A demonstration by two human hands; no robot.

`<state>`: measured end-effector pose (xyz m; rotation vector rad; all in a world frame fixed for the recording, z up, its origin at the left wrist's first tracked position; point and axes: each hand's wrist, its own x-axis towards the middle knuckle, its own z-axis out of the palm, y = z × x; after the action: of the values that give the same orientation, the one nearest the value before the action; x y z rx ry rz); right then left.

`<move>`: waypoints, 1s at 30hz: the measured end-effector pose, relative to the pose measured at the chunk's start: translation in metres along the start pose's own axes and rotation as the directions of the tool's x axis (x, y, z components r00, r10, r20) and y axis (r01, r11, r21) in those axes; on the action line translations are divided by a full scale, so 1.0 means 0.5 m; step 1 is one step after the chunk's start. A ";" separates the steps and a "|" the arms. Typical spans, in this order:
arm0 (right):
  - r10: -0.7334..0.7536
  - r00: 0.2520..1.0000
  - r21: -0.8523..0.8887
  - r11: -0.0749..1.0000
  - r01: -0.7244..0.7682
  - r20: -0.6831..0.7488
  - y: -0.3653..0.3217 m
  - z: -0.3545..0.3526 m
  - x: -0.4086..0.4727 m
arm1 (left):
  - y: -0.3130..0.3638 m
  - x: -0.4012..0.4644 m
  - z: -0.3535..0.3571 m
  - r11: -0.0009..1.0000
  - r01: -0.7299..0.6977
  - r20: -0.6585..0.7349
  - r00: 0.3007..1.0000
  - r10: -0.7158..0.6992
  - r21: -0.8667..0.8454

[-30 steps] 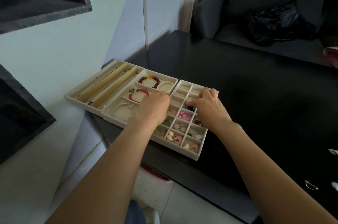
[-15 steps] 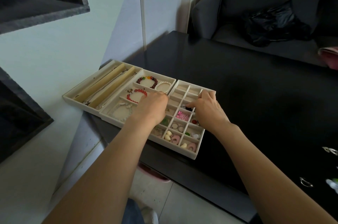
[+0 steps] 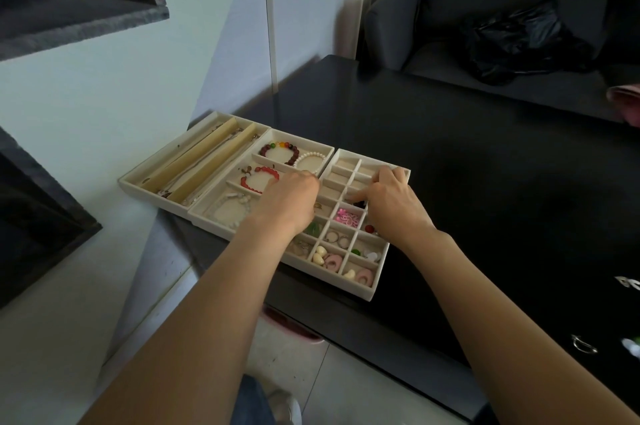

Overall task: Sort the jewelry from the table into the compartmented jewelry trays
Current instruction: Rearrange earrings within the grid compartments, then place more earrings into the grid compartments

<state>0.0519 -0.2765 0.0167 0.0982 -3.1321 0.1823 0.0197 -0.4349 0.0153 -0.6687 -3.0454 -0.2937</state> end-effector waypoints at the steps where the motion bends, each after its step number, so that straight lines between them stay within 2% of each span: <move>1: 0.005 1.000 0.002 1.000 -0.005 0.014 0.000 0.003 0.000 | 0.000 0.000 0.001 1.000 0.001 0.000 1.000 -0.001 0.000; 10: 0.040 0.998 0.062 0.997 -0.043 0.041 0.006 0.007 0.006 | 0.010 -0.007 -0.008 0.999 -0.050 -0.006 0.999 0.050 -0.002; 16: 0.128 0.992 0.331 0.936 -0.123 0.005 0.025 -0.001 -0.009 | 0.030 -0.014 -0.024 0.990 -0.136 -0.047 0.990 0.135 -0.029; 22: 0.265 0.964 0.453 0.864 -0.219 -0.038 0.101 -0.041 -0.111 | 0.114 -0.020 -0.044 0.972 -0.208 -0.126 0.973 0.194 -0.110; 26: 0.407 0.910 0.488 0.812 -0.319 -0.081 0.187 -0.079 -0.183 | 0.229 -0.002 -0.043 0.955 -0.262 -0.083 0.964 0.252 -0.142; 30: 0.586 0.805 0.452 0.745 -0.490 -0.092 0.305 -0.094 -0.277 | 0.385 0.024 -0.022 0.918 -0.301 -0.007 0.951 0.310 -0.260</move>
<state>0.1807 -0.1112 0.0451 -0.7922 -2.7372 0.7879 0.0886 -0.2601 0.0613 -1.1583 -2.8943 -0.6831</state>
